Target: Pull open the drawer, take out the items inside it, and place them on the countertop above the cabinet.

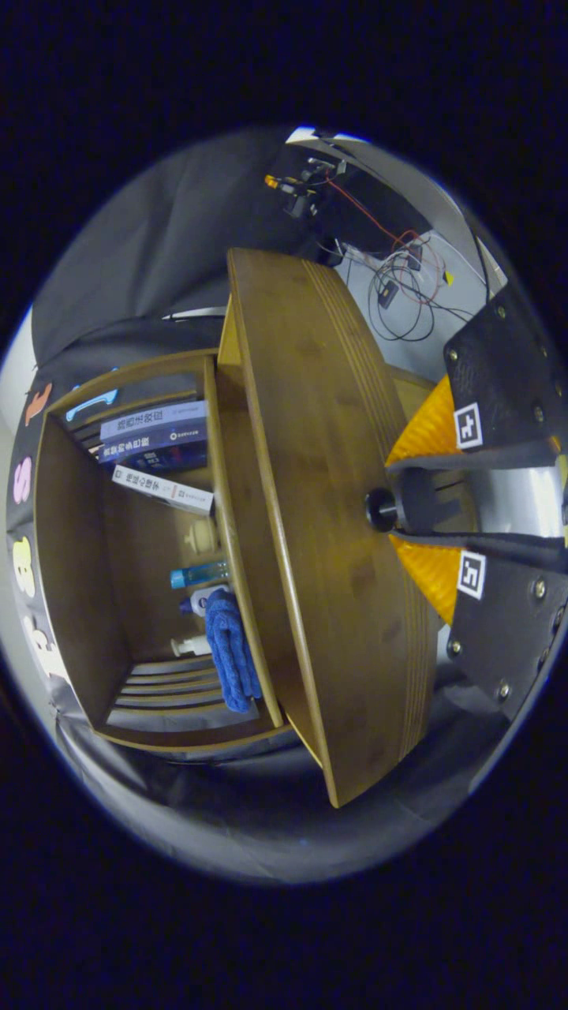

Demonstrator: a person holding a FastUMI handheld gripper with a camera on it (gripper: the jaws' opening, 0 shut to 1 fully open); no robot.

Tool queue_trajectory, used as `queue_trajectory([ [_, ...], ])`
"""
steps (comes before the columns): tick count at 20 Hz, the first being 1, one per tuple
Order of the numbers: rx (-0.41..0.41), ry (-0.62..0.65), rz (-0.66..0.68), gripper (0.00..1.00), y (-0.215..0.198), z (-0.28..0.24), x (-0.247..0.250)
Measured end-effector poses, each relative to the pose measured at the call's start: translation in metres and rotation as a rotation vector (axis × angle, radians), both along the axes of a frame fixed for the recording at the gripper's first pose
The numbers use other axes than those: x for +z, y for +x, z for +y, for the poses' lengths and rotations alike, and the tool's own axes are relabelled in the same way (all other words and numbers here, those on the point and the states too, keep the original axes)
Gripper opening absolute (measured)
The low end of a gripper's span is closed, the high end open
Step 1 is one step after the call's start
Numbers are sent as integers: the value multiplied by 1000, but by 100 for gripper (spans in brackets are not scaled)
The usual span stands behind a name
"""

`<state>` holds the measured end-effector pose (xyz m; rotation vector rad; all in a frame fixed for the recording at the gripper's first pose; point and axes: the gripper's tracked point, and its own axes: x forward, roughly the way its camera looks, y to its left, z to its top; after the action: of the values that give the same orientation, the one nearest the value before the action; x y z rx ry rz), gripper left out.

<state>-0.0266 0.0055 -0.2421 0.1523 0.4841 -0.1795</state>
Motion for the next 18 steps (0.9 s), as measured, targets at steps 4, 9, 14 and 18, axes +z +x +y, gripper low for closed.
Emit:
queue_trajectory([
  [4, -3, 1, 3, 33, -6, 1, -1],
  [9, 24, 19, -15, 33, -6, 1, 0],
  [14, 53, 36, -106, 46, -14, 5, 29],
  [18, 31, 26, -231, 53, -12, -3, 80],
])
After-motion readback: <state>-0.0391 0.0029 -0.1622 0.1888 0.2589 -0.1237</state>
